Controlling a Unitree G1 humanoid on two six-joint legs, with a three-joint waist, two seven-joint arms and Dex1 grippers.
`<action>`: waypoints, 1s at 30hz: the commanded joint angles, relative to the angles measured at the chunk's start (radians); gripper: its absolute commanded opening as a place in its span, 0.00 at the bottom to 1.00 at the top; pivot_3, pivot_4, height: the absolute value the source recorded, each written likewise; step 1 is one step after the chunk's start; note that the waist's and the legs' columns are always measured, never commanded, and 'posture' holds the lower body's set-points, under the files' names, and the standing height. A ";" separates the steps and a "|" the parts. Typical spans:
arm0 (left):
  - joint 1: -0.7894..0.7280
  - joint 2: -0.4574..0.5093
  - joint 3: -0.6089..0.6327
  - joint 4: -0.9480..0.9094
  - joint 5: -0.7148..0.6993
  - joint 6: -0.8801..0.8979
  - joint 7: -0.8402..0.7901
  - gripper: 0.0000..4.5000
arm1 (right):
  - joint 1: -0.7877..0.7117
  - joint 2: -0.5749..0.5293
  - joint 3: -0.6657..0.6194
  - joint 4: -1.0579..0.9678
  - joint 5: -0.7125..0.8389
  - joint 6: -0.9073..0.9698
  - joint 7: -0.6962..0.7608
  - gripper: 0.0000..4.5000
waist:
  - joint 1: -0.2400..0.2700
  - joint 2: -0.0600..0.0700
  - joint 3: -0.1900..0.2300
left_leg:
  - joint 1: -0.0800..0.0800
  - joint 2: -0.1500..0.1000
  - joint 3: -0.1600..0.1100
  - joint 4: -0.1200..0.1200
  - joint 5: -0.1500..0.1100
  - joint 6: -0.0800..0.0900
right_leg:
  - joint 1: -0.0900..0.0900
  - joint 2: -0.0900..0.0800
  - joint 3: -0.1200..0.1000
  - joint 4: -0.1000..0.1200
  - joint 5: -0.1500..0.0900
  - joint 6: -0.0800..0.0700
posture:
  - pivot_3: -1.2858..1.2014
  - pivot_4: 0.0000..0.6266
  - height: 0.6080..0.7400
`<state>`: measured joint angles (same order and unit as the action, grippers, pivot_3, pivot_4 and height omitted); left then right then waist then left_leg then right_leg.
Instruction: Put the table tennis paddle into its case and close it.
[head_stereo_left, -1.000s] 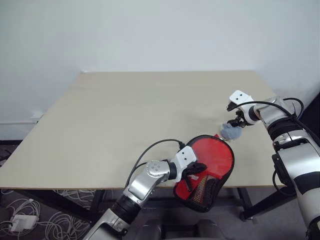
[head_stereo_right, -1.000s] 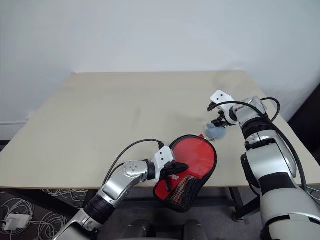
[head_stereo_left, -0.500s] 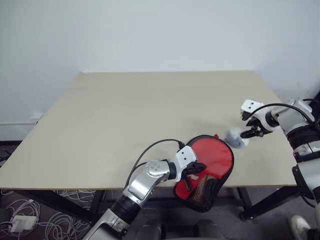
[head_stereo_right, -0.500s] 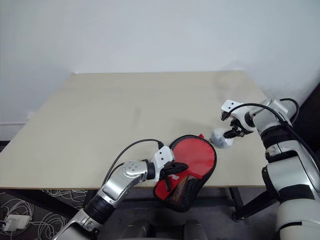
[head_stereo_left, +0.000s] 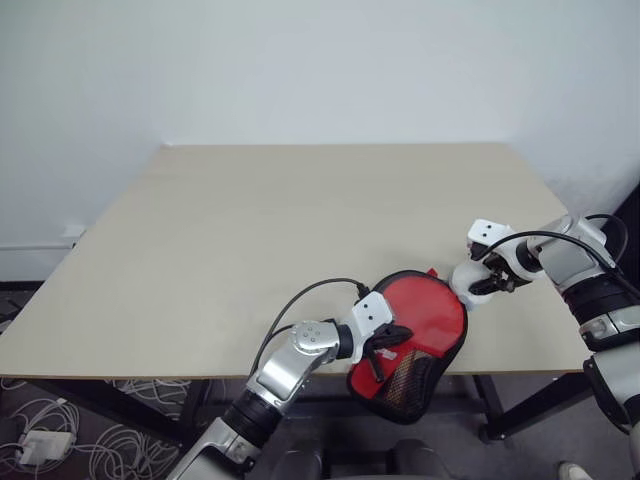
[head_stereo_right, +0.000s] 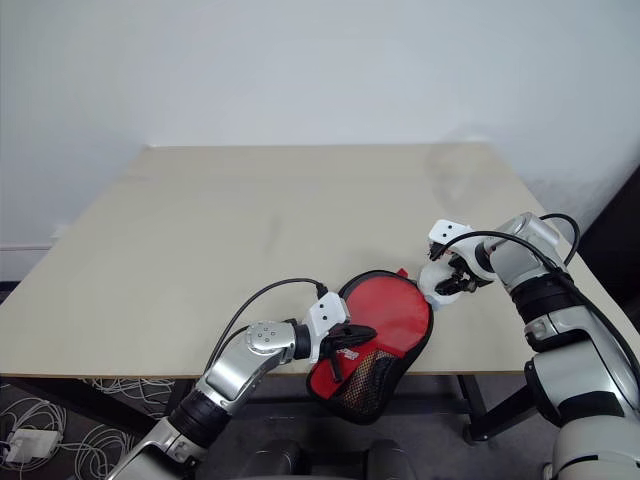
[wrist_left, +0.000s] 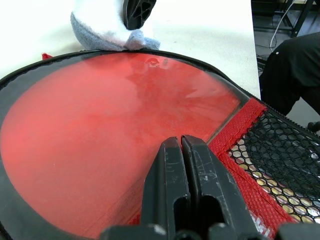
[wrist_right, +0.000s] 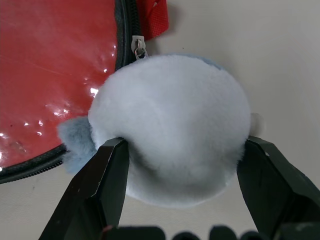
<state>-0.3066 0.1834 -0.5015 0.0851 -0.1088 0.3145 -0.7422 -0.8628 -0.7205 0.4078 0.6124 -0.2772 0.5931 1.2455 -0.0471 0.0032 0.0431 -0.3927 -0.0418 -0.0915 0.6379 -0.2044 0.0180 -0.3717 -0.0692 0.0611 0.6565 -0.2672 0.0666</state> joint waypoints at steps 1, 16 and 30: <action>-0.002 0.011 0.009 0.037 0.030 0.016 0.010 0.00 | -0.021 0.017 -0.014 0.033 -0.001 -0.003 -0.038 0.67 | 0.000 0.000 0.000 | 0.000 0.000 0.000 0.000 0.000 0.000 | 0.000 0.000 0.000 0.000 0.000 0.000 | 0.52 0.00 0.96; -0.106 -0.032 0.071 0.210 0.004 -0.051 -0.010 0.00 | 0.012 -0.029 -0.046 -0.038 0.011 -0.010 -0.036 0.01 | 0.000 0.000 0.000 | 0.000 0.000 0.000 0.001 0.000 0.000 | 0.000 0.000 0.000 0.000 0.000 0.001 | 0.52 0.00 0.96; -0.305 -0.132 0.111 0.573 0.028 -0.157 -0.149 0.00 | 0.043 -0.036 -0.053 -0.155 0.030 0.069 -0.024 0.01 | 0.001 0.000 0.000 | -0.002 -0.001 0.000 0.001 0.000 0.000 | 0.000 0.000 -0.001 0.000 -0.001 0.002 | 0.52 0.00 0.96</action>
<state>-0.6071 0.0654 -0.3700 0.6179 -0.1069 0.1567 -0.8653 -0.8122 -0.7455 0.3764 0.4982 -0.2653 0.6554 1.2215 -0.0461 0.0031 0.0433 -0.3944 -0.0427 -0.0915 0.6393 -0.2044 0.0180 -0.3720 -0.0698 0.0600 0.6564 -0.2681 0.0683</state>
